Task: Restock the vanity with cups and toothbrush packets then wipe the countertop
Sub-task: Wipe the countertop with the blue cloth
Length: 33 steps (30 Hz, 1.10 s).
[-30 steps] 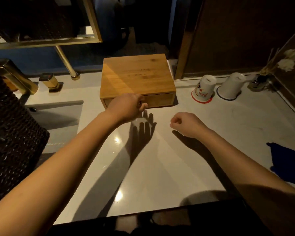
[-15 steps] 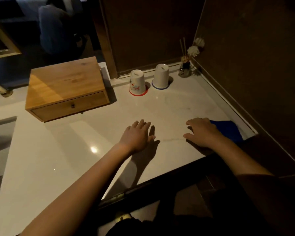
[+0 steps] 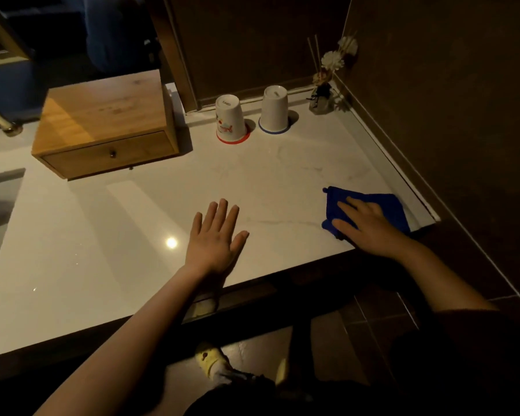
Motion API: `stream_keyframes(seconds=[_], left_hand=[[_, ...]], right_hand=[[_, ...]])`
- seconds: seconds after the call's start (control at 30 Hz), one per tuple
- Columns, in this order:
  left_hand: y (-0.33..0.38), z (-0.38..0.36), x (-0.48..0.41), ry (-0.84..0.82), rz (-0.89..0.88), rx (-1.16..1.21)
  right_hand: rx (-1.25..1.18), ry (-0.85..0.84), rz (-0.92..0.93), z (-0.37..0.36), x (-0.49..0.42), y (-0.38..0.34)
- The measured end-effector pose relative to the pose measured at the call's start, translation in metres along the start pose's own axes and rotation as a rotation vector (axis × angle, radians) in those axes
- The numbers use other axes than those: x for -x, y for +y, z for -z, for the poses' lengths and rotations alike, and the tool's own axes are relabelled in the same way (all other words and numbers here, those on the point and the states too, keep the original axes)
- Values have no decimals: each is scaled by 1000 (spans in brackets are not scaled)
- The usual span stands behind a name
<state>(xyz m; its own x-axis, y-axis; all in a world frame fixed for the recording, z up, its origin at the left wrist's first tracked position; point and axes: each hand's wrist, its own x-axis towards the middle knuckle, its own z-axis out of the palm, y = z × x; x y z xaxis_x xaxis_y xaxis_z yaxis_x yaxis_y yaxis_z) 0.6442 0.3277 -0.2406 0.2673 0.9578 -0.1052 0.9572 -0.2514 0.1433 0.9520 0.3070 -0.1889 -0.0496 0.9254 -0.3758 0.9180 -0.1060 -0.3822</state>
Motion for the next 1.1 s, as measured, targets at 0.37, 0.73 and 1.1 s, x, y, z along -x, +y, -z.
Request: stream_keyframes(seconds=[0.37,0.73,1.1], left_hand=[[-7,4,15,-13,45,50],[-36,4,94,34,158,68],[-69,4,134,62,332,41]], right_hand=[[141,454,77,-22,-12,-9],[-190,543,143,-29,-29,-88],[53,145,595,-88,-36,-216]])
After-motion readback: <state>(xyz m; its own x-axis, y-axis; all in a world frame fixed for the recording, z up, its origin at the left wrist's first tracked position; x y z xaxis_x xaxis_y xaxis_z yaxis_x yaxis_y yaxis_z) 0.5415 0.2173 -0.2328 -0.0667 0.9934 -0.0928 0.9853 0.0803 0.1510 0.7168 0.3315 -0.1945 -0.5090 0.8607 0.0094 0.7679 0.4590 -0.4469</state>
